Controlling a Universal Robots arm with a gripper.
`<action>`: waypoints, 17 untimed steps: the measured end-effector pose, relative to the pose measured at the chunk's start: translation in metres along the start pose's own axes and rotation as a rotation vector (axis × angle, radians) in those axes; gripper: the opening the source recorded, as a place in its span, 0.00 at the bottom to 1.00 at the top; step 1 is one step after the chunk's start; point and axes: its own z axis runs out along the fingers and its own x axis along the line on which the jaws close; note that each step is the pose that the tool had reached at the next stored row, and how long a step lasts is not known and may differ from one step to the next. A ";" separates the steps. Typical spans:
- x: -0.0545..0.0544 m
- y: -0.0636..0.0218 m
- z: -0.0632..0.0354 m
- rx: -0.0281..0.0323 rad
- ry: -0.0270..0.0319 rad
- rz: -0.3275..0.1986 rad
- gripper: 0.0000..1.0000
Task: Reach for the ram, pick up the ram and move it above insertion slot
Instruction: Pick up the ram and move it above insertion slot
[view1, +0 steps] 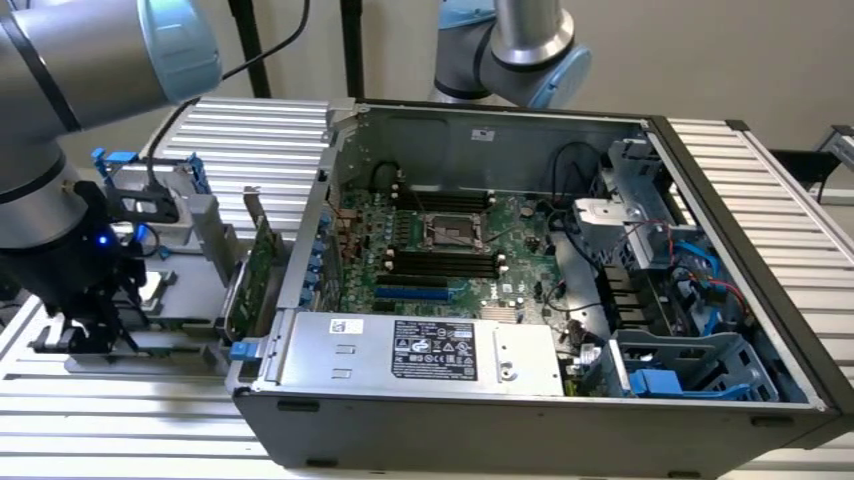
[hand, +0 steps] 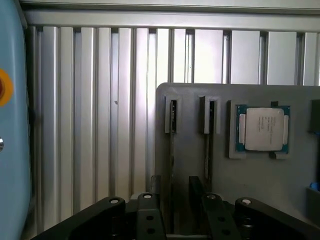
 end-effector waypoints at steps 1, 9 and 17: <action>0.000 -0.0002 0.0019 0.0000 0.0000 0.000 0.36; 0.000 -0.0018 0.0164 0.0000 -0.0001 0.000 0.36; 0.000 -0.0032 0.0306 0.0000 -0.0001 0.001 0.36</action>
